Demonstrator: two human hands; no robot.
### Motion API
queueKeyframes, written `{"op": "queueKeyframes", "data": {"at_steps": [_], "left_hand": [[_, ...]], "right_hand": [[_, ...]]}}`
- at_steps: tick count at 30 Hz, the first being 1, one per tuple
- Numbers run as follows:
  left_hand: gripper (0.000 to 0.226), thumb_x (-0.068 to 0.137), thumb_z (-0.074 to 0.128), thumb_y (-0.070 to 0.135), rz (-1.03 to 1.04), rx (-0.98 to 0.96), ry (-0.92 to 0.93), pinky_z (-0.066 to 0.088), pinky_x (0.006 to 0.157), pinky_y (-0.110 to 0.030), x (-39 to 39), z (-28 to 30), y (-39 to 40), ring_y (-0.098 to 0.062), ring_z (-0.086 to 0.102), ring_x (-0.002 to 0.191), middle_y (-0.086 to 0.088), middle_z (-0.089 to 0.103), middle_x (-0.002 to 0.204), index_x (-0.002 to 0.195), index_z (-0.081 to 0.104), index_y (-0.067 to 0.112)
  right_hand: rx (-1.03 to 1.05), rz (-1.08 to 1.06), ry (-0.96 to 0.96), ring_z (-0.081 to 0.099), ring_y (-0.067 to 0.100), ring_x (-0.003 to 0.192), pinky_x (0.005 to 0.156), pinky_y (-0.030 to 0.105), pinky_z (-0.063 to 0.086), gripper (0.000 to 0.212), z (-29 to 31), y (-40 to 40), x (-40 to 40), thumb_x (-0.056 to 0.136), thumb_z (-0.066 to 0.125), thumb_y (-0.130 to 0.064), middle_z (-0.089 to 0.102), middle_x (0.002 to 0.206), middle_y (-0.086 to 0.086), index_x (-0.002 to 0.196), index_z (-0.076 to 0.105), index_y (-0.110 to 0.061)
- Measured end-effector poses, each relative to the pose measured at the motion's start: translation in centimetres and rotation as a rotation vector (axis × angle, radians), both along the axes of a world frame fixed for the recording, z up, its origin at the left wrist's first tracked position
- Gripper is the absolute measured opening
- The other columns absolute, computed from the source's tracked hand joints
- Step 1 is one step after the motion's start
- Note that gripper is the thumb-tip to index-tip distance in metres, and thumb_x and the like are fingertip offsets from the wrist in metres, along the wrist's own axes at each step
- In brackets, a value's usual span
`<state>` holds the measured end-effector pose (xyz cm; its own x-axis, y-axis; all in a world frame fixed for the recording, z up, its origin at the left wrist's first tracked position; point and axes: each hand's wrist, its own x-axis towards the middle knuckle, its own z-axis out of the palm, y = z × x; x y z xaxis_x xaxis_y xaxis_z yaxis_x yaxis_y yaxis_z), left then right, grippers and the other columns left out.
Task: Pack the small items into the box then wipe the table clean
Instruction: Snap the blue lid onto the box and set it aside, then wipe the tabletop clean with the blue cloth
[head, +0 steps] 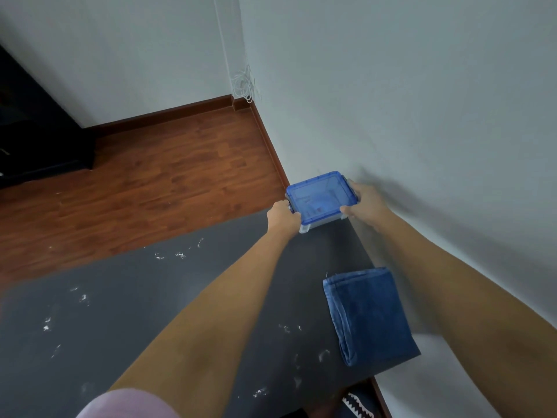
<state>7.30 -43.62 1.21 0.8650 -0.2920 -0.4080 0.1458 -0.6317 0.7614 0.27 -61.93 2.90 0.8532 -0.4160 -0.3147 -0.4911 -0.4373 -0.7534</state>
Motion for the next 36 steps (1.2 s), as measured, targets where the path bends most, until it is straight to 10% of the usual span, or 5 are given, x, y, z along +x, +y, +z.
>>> {"op": "queueKeyframes", "data": {"at_steps": [5,9,20,24,36], "left_hand": [[0.013,0.094,0.049,0.012,0.037,-0.091,0.007,0.040,0.081,-0.026,-0.9,-0.1,0.6,-0.017,0.050,0.094,0.000,0.063,0.100,0.096,0.054,0.024],[0.051,0.100,0.043,0.025,0.081,-0.143,-0.004,0.036,0.094,-0.022,-2.8,-0.1,3.9,-0.017,0.050,0.124,0.000,0.053,0.135,0.149,0.030,0.015],[0.041,0.098,0.044,0.007,0.486,0.170,-0.549,0.029,0.114,-0.040,-8.9,-3.4,31.4,-0.033,0.040,0.135,-0.020,0.045,0.142,0.138,0.046,0.002],[0.043,0.098,0.042,0.012,0.646,0.407,-0.598,0.027,0.113,-0.050,-15.8,-6.6,44.0,-0.043,0.033,0.138,-0.028,0.036,0.148,0.138,0.042,-0.003],[0.064,0.099,0.023,0.046,0.751,0.630,-0.073,0.006,0.115,-0.064,-25.6,-10.8,56.7,-0.035,-0.001,0.149,-0.012,0.007,0.162,0.153,0.007,0.013]], "right_hand": [[-0.040,0.011,0.031,0.056,0.027,0.125,0.103,0.033,0.044,0.078,-0.5,-0.1,-0.2,0.083,0.068,-0.005,0.055,0.141,0.006,0.151,0.032,-0.019],[-0.216,-0.047,-0.092,0.036,0.026,0.141,0.109,0.030,0.030,0.066,-1.4,1.9,-3.1,0.096,0.058,-0.019,0.037,0.155,0.009,0.153,0.025,-0.012],[-0.625,0.129,0.220,-0.004,0.037,0.151,0.118,0.060,0.001,0.082,-9.0,10.0,-20.4,0.085,0.004,-0.071,0.003,0.165,0.011,0.155,0.013,-0.029],[-0.690,0.114,0.325,0.007,0.046,0.147,0.111,0.070,0.011,0.083,-9.9,10.6,-20.5,0.079,0.014,-0.082,0.009,0.164,0.015,0.153,0.009,-0.044],[-0.754,0.232,0.172,0.013,0.044,0.148,0.115,0.068,0.011,0.057,-11.0,31.4,-18.7,0.095,0.033,-0.058,0.015,0.163,0.014,0.150,0.026,-0.044]]}}
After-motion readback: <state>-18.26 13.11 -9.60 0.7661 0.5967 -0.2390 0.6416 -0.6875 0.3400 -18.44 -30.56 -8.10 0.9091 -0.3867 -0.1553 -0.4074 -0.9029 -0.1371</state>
